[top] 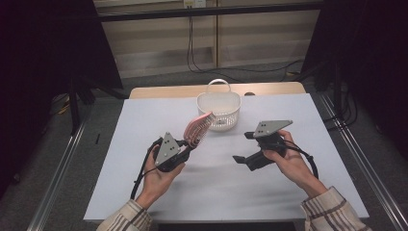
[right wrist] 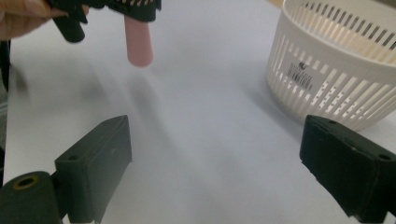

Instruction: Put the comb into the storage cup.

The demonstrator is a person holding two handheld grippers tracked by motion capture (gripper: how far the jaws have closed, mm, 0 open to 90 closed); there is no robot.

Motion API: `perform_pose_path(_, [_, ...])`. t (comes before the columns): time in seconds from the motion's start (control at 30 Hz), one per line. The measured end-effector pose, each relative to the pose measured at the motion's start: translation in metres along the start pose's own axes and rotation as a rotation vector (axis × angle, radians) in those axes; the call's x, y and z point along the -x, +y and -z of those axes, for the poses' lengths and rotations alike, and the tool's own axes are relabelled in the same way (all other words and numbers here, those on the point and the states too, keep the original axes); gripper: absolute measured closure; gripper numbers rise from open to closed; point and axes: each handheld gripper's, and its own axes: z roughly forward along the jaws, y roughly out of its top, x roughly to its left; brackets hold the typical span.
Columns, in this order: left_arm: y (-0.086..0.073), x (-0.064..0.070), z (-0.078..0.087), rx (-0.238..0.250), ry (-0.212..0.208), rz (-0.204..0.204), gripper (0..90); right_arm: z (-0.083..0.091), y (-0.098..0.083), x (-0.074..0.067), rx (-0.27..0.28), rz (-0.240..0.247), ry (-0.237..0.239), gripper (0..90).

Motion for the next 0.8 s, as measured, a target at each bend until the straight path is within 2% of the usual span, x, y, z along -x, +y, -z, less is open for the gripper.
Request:
perform_pose_path(0.17, [-0.0020, 0.0012, -0.0025, 0.013, -0.040, 0.040, 81.1, 0.0007, -0.0047, -0.0010, 0.073, -0.021, 0.044, 6.8])
perform_pose_path(0.2, [-0.0022, 0.0007, -0.0030, 0.015, -0.060, 0.051, 81.1, 0.0006, -0.0052, -0.0015, 0.085, -0.018, 0.048, 6.7])
perform_pose_path(0.4, [-0.0028, 0.0017, -0.0046, 0.032, -0.094, 0.089, 81.1, 0.0016, -0.0043, -0.0040, 0.164, -0.021, 0.060, 4.8])
perform_pose_path(0.43, [-0.0027, 0.0022, -0.0047, 0.029, -0.092, 0.082, 81.0, 0.0019, -0.0044, -0.0040, 0.171, -0.017, 0.060, 4.8])
perform_pose_path(0.5, [-0.0035, 0.0031, -0.0059, 0.037, -0.109, 0.108, 81.1, 0.0022, -0.0048, -0.0044, 0.182, -0.015, 0.052, 4.8])
perform_pose_path(0.6, [-0.0044, 0.0045, -0.0070, 0.029, -0.123, 0.118, 81.0, 0.0017, -0.0066, -0.0028, 0.193, -0.025, 0.055, 4.8])
perform_pose_path(0.7, [-0.0044, 0.0060, -0.0073, 0.035, -0.139, 0.144, 81.0, 0.0009, -0.0081, -0.0018, 0.198, -0.044, 0.055, 4.9])
perform_pose_path(0.8, [-0.0034, 0.0083, -0.0081, 0.048, -0.173, 0.166, 81.0, 0.0009, -0.0074, -0.0016, 0.213, -0.059, 0.042, 6.3])
